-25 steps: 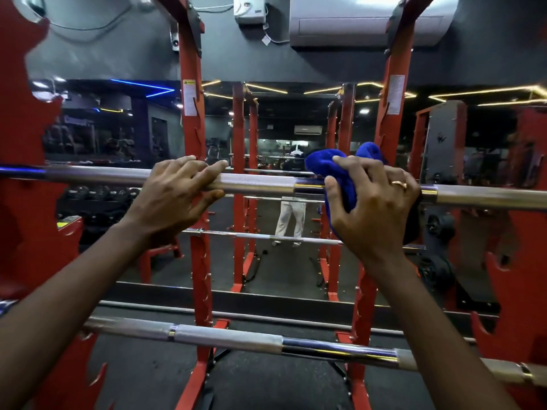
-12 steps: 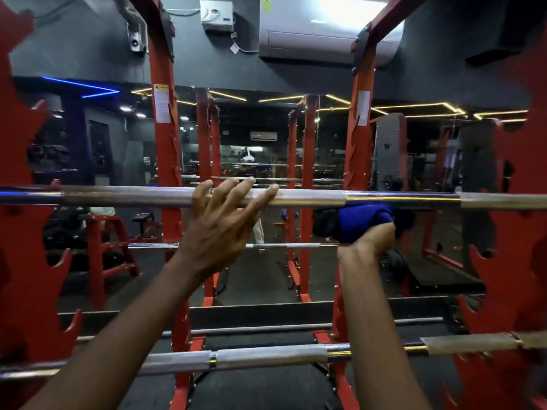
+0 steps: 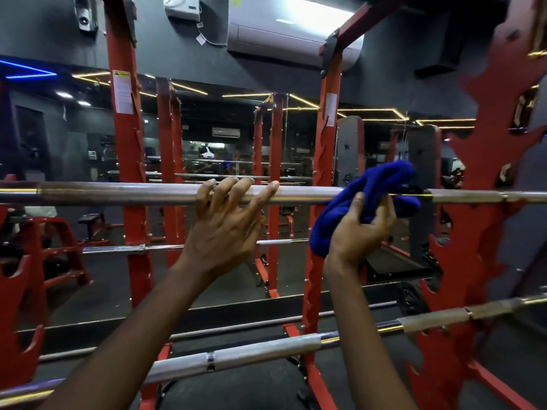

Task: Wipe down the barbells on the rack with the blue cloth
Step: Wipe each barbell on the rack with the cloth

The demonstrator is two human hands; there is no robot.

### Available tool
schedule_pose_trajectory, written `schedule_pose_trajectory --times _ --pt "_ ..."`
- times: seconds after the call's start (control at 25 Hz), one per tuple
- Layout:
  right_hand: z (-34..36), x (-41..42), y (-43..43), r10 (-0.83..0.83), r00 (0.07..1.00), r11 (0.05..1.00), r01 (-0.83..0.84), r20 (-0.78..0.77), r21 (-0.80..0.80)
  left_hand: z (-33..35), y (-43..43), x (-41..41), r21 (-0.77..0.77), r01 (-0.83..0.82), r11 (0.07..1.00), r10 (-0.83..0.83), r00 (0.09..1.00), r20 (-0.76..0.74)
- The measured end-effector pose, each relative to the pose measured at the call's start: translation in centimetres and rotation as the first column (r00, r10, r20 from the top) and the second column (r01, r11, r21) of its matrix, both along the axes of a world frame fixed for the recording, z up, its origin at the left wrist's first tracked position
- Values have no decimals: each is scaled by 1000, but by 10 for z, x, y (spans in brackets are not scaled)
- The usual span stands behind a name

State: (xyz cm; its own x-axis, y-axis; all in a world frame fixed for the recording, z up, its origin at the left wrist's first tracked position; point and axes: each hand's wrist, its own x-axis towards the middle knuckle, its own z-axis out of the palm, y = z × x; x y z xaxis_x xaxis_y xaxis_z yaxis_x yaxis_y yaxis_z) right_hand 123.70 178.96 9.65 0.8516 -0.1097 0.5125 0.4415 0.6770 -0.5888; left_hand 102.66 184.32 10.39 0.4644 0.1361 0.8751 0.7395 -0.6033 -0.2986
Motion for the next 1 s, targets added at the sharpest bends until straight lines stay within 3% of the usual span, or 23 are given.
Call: schedule_pose_trajectory --times 0.12,0.28,0.48,0.68,0.76,0.88,1.0 --pt "-5 -6 -9 -151 946 967 201 286 -154 -3 9 -4 38 -30 999 31 999 -36" --pt "15 38 -26 -187 771 827 458 609 -325 -2 4 -14 13 -55 998 55 996 -75" --pt "40 42 -37 -95 756 727 497 647 -474 1 2 -44 -57 -104 993 109 989 96" --pt "43 -15 -20 203 484 805 413 851 -427 2 6 -52 12 -137 990 137 990 43" --pt "47 -7 -18 206 556 820 351 805 -452 2 8 -67 7 -132 991 131 990 52" --pt "44 14 -23 -17 734 750 459 679 -477 -1 15 -96 4 -160 987 160 985 66" --pt "46 -17 -17 -13 757 697 476 654 -537 -5 20 -99 11 -173 985 173 984 48"
